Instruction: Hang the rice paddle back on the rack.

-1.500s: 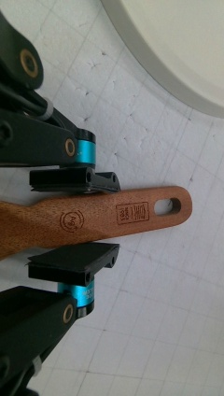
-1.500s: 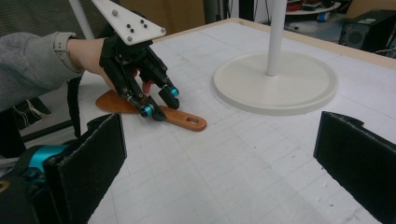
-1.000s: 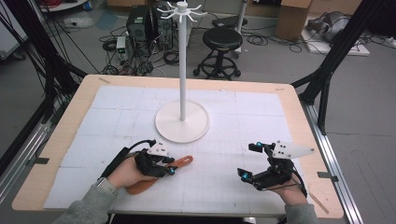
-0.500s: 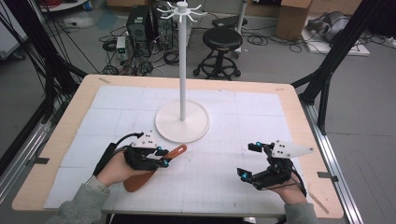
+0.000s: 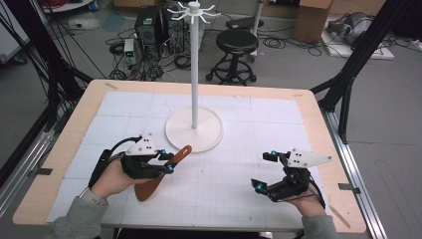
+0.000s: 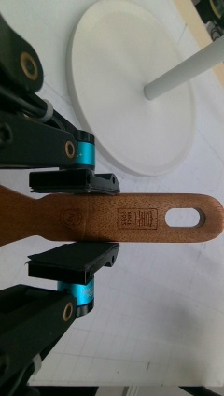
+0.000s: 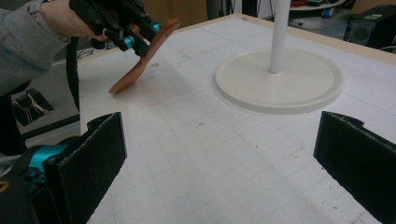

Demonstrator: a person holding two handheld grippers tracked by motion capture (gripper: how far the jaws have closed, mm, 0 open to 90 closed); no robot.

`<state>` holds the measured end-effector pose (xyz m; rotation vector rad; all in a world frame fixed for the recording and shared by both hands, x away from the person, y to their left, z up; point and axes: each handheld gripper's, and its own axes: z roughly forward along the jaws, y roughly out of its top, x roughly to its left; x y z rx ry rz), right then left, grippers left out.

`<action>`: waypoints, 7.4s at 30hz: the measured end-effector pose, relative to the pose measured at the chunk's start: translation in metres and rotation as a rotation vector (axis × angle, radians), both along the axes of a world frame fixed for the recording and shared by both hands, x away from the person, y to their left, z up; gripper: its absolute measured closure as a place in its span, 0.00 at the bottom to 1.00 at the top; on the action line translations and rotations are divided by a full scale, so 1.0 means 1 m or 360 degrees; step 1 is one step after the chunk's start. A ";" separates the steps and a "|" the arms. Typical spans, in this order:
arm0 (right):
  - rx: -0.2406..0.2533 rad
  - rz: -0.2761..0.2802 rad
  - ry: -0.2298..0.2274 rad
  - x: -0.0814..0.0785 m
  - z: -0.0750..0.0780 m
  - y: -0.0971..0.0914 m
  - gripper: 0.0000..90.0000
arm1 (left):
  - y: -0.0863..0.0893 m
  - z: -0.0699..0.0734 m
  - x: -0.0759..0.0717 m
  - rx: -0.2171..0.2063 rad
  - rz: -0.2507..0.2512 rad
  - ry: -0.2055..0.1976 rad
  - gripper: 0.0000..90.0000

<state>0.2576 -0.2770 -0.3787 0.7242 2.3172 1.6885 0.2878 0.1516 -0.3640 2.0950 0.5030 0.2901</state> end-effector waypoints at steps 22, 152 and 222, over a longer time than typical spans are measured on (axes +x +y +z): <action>-0.0011 0.0005 0.0006 0.001 0.000 0.001 0.01 | 0.023 0.031 -0.008 -0.0127 0.0061 -0.0108 0.72; 0.0173 0.0017 0.0054 0.009 -0.003 -0.011 0.01 | 0.043 0.162 0.082 -0.0464 0.0056 -0.0244 0.72; 0.0255 0.0038 0.0108 0.015 -0.009 -0.019 0.01 | 0.017 0.227 0.137 -0.0541 0.0128 -0.0211 0.72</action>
